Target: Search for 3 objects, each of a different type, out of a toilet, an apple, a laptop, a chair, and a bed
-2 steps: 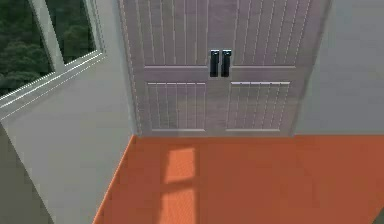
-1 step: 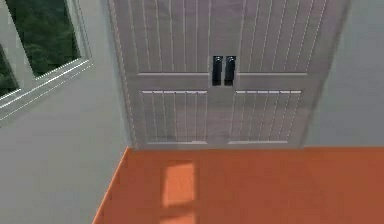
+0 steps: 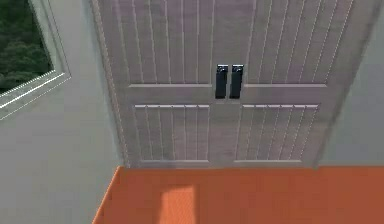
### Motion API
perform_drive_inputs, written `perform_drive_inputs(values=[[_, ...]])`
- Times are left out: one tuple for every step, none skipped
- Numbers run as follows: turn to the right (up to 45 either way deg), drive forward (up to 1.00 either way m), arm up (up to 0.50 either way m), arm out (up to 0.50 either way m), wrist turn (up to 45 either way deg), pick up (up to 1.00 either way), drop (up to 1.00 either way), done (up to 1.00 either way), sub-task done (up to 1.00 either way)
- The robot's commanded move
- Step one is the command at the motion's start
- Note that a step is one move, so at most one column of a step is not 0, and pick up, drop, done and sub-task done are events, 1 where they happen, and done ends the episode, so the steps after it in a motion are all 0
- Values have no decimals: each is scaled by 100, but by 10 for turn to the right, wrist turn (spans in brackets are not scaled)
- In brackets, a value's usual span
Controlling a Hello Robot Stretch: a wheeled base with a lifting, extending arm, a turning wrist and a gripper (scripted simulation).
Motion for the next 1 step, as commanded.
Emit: perform_drive_inputs(values=[[300,0,0,0,0,0,0,0,0]])
